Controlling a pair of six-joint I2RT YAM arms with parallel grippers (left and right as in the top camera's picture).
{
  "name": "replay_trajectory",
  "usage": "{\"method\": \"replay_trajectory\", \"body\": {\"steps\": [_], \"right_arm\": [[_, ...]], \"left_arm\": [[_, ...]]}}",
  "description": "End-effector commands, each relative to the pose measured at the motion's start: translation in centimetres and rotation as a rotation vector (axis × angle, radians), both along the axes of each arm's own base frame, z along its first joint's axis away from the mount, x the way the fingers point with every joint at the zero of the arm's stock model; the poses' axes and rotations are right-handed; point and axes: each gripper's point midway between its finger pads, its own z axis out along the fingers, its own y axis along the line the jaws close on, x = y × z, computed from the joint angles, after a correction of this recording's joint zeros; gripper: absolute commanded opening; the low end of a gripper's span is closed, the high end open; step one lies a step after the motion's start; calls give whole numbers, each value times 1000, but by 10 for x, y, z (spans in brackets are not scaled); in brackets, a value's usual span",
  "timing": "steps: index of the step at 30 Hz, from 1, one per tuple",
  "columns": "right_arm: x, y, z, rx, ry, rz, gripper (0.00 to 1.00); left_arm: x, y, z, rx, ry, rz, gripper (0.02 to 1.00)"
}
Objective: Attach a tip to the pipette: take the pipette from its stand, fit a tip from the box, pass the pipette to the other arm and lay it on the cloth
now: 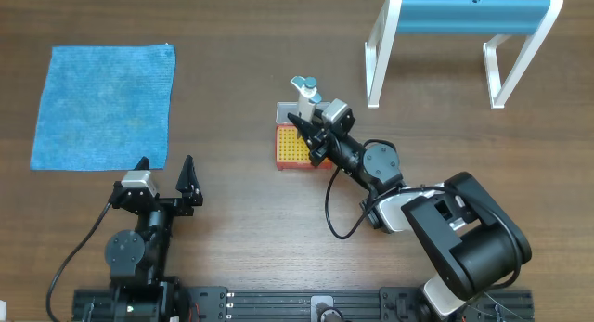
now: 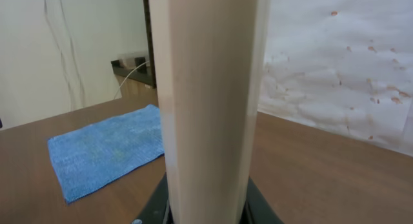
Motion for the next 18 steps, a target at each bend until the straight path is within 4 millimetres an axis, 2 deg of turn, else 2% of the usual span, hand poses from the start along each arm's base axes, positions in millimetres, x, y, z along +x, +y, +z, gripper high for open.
{"method": "replay_trajectory", "body": {"steps": [1, 8, 18], "right_arm": [[-2, 4, -2, 9, 16, 19, 80], [5, -10, -6, 4, 26, -17, 80], [-6, -13, -21, -18, 66, -4, 80]], "left_arm": [[0, 0, -2, 6, 3, 0, 866], [0, 0, -2, 6, 3, 0, 869], [0, 0, -2, 6, 3, 0, 866]]}}
